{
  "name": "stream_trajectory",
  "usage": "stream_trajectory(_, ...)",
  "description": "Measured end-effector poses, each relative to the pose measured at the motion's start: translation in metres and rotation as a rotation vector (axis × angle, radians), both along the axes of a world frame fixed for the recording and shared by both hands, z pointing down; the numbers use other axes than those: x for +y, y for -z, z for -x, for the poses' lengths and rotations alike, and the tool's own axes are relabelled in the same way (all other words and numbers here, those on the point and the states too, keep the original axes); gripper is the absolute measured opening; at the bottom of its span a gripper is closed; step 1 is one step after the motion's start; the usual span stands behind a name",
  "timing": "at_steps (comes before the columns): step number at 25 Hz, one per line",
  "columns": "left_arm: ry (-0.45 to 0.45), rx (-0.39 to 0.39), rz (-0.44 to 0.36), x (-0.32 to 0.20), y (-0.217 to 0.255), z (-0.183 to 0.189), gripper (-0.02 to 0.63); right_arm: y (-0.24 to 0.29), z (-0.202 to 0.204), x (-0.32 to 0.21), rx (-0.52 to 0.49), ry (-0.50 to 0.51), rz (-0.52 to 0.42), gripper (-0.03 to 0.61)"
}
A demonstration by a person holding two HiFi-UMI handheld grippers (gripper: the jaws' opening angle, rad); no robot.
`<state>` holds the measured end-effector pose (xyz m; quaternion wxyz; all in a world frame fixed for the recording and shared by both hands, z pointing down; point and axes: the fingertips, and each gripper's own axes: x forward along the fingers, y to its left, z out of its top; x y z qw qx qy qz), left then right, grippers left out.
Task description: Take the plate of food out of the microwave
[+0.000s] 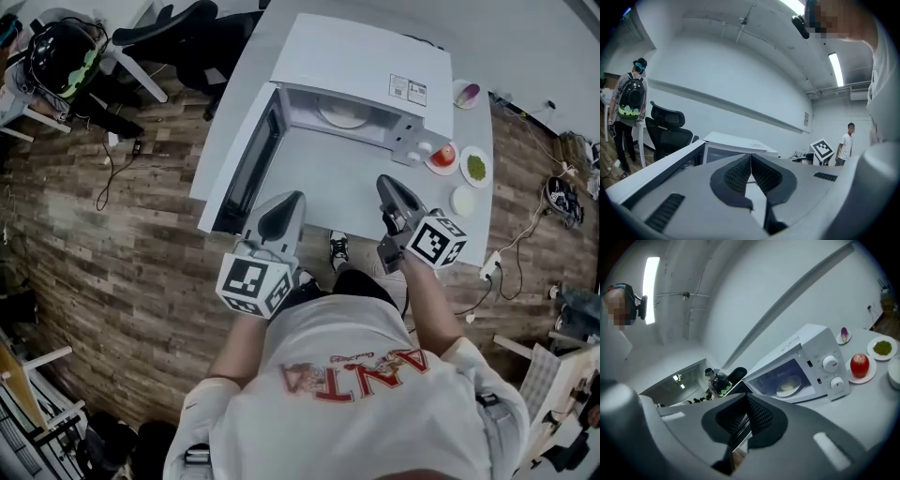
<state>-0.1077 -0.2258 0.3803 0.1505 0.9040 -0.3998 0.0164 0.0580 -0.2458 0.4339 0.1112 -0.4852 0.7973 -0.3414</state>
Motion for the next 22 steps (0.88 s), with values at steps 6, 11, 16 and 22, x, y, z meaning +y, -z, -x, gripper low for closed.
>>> stream_trajectory(6, 0.007, -0.045, 0.009, -0.035, -0.006, -0.014, 0.011, -0.053, -0.006, -0.059, -0.203, -0.075, 0.145, 0.005)
stream_trajectory(11, 0.026, -0.081, 0.03, -0.067, -0.019, -0.023, 0.011, -0.109, -0.011, -0.108, -0.428, -0.18, 0.283, 0.005)
stream_trajectory(16, 0.035, -0.095, 0.049, -0.086, -0.027, -0.03, 0.011, -0.157, -0.027, -0.145, -0.644, -0.326, 0.39, 0.015)
stream_trajectory(22, 0.042, -0.089, 0.098, -0.091, -0.046, -0.028, 0.011, -0.187, -0.034, -0.171, -0.718, -0.466, 0.431, 0.04)
